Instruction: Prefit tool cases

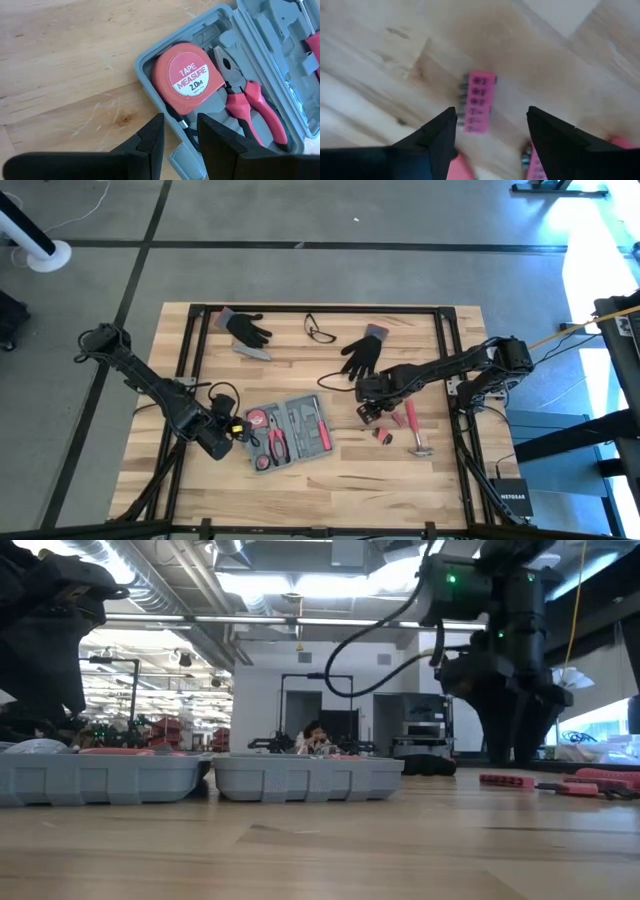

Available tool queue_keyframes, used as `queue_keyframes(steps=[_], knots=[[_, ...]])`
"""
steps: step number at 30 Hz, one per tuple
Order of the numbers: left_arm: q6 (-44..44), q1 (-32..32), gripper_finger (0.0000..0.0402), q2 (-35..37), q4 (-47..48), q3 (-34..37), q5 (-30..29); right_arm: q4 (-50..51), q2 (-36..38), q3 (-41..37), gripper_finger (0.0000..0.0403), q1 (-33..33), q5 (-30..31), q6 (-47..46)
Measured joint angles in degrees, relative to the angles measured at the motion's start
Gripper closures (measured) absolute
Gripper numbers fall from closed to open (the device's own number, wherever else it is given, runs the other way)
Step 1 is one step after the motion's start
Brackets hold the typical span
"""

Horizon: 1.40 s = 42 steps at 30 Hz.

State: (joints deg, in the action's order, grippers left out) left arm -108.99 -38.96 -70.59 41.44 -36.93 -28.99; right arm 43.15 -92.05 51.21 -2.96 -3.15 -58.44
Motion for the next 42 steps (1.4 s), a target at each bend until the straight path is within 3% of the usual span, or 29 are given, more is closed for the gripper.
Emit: queue_keyframes(steps=[7, 21, 25, 32, 42], knots=[[0.0, 0.0, 0.0295, 0.0, 0.0, 0.0, 0.0, -6.9, 0.0, -1.2, 0.0171, 0.0, -1.3, -1.6], [-0.5, 0.0, 0.0295, 0.0, -0.1, 0.0, 0.0, -5.3, -6.1, -0.9, 0.0177, -1.1, 0.7, -3.0], [-0.5, 0.0, 0.0295, 0.0, 0.0, 0.0, 0.0, -2.7, -6.3, 0.3, 0.0218, -1.2, 1.4, -4.2], [-0.4, 0.0, 0.0295, 0.0, 1.6, 0.0, -0.4, -1.6, -6.4, 0.3, 0.0359, -1.1, 1.7, -4.2], [0.0, 1.4, 0.0295, 0.0, 1.7, 0.0, -0.4, -1.2, -6.4, 0.3, 0.0365, -1.1, 1.7, -4.2]])
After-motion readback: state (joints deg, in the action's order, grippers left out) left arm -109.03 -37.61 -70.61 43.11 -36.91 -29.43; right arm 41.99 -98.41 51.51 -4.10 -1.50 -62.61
